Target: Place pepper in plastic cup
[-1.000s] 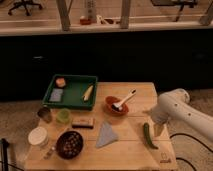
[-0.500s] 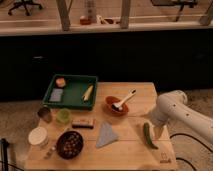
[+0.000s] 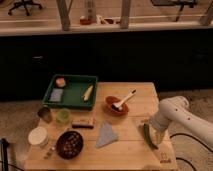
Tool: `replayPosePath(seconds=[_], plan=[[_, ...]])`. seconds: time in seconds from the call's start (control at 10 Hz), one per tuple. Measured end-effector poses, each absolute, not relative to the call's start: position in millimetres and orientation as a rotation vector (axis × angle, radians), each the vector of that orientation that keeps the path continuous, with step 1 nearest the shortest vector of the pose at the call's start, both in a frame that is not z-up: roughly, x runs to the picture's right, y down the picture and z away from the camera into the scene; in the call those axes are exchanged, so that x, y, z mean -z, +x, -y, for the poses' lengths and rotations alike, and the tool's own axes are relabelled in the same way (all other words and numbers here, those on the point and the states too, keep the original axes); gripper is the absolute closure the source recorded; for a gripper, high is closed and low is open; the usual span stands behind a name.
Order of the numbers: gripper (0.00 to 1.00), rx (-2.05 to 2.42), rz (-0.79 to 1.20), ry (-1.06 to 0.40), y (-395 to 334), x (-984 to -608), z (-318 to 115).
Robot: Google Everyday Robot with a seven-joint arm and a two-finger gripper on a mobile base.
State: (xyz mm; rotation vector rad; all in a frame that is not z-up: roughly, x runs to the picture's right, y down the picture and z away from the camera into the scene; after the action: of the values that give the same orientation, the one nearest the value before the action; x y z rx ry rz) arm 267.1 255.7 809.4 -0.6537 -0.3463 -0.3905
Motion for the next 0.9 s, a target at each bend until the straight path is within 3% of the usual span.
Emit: replayPosePath(seconds=[0.2,0.4,0.6,0.7,0.9], plan=[[0.36,0.387,0.374,-0.667,266.4,-815.3,-260.3],[0.61,0.387,0.395,-0.684,262.5,-821.9,-260.3],[0.76,0.388,0.398,-0.685,261.4,-820.7,-259.2],[0.97,0.392,0.393,-0.685,263.7,-819.0,-257.7],[1.0,0.389,0.388,-0.688,263.3,-820.1,-255.6]])
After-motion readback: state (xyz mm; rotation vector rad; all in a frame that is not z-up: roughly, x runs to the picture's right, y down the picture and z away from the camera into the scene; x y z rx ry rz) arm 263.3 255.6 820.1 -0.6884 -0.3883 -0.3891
